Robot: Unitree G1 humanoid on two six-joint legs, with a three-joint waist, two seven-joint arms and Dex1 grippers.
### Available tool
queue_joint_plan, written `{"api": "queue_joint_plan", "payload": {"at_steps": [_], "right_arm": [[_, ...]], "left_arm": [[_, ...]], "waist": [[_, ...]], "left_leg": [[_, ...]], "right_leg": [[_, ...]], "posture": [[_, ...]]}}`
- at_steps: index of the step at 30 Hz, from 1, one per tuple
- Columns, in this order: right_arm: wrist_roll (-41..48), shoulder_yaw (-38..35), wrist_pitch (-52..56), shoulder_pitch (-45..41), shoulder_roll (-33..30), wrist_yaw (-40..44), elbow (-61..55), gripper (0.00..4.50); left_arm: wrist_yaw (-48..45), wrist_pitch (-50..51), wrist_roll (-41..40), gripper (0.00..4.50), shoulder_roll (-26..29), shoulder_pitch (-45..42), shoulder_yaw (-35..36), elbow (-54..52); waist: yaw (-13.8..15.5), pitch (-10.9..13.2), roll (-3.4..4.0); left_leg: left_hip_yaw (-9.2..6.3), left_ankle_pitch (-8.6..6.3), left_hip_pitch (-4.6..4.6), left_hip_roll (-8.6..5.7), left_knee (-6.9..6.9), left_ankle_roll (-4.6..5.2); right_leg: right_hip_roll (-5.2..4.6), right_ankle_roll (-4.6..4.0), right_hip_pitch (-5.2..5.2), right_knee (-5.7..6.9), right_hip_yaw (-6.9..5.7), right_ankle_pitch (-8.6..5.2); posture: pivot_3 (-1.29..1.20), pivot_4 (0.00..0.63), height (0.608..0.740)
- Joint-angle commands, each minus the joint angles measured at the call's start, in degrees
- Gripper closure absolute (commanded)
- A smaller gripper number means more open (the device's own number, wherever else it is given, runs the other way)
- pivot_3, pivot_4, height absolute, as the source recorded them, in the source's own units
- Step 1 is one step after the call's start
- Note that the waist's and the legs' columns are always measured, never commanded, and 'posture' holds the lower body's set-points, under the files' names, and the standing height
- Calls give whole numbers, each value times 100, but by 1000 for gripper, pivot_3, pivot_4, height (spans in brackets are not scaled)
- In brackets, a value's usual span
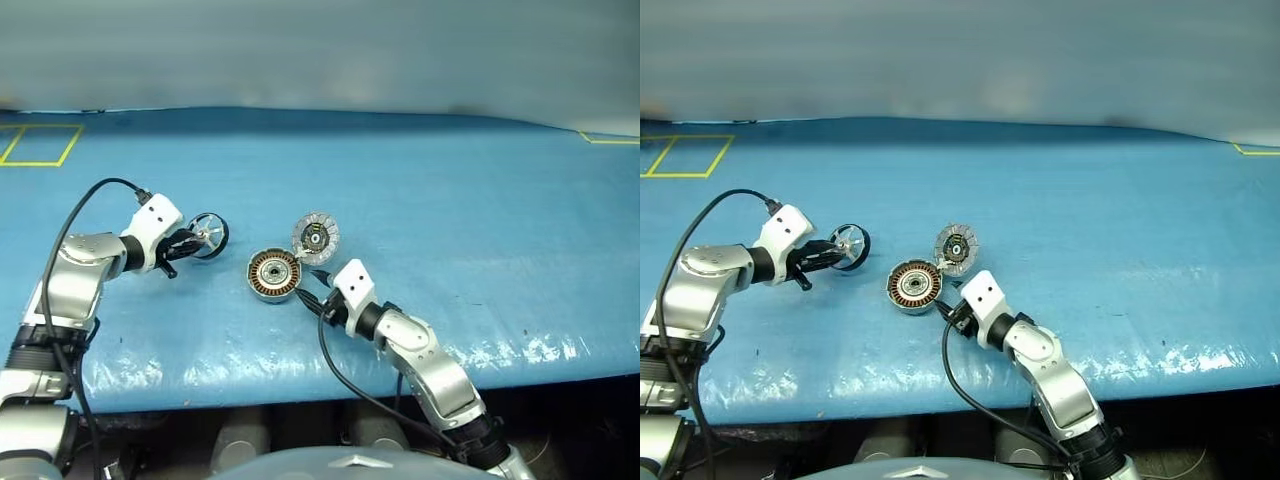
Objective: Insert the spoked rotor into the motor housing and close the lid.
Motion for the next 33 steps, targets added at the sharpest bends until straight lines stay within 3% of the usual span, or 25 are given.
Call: {"api": "queue_joint_plan", "payload": {"at_steps": [1, 9, 19, 25, 33], "right_arm": [[216, -84, -354, 141, -172, 320, -340, 2110], [357, -193, -872, 518, -306, 516, -221, 2110], [115, -149, -910, 575, -233, 222, -79, 2110], [52, -136, -928, 590, -186, 143, -63, 2110], [-1, -125, -911, 650, -152, 57, -96, 2110]], "left_arm": [[-234, 63, -210, 3518, 231, 50, 192, -671], [-689, 219, -364, 3518, 191, -183, -284, -1218], [-1366, 13, -153, 3518, -207, -1238, -1383, -839], [-1697, -214, -55, 3518, -423, -1666, -1658, -437], [-2026, -459, -80, 3518, -378, -1591, -1707, -254]], "waist": [[14, 0, 1], [29, 1, 1], [49, 0, 0], [23, 0, 1], [24, 0, 1]], "left_leg": [[0, 0, 0, -1, 0, 0], [-1, -1, -2, 0, 5, 1], [-1, 0, -11, -13, 20, 1], [-3, 0, -15, -14, 21, 1], [-7, 0, -19, -9, 23, 1]], "right_leg": [[-1, 0, 1, -1, 0, 0], [8, 2, 5, -6, 0, 1], [27, 4, 6, -6, 4, 2], [35, 4, 2, -6, 7, 2], [43, 2, 0, -5, 7, 1]], "posture": [[0, 150, 740], [0, 150, 740], [0, 150, 740], [0, 150, 740], [0, 150, 740]]}}
